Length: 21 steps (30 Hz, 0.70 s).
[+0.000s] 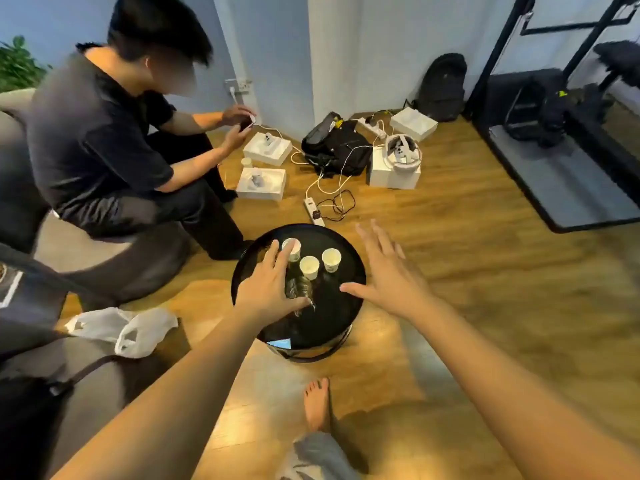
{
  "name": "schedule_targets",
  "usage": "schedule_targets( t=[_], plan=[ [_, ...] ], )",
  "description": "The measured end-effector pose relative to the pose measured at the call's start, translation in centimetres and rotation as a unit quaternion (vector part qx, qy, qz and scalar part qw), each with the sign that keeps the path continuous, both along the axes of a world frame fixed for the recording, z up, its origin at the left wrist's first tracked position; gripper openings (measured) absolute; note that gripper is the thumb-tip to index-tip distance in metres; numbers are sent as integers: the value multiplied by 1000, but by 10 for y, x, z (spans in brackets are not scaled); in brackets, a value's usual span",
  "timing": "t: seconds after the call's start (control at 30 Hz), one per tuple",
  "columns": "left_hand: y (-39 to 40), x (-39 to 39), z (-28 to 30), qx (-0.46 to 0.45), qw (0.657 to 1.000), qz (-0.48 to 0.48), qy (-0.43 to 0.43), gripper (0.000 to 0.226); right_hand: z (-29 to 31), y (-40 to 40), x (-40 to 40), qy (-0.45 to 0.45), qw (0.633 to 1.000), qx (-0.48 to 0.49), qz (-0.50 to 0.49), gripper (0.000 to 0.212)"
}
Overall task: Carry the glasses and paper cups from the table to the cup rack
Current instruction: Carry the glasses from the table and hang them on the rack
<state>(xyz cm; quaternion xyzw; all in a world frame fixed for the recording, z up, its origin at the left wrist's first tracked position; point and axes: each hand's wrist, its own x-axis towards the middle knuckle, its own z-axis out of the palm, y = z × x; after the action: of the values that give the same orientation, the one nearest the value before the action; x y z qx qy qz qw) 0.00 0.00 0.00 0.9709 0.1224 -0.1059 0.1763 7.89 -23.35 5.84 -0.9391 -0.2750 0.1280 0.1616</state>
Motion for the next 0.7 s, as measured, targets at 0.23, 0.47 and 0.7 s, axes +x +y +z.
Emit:
schedule_targets(
  t=[0.23,0.47,0.7],
  plan=[
    [50,13,-95,-93,990,76,74,125,-101,83,45,106,994,-20,32,107],
    [45,21,-217,-252,924,281,59,70,-217,113,77,186,981,-43,42,106],
    [30,31,-335,-356,873,320,100,81,-329,126,92,240,970,-31,26,107]
  ],
)
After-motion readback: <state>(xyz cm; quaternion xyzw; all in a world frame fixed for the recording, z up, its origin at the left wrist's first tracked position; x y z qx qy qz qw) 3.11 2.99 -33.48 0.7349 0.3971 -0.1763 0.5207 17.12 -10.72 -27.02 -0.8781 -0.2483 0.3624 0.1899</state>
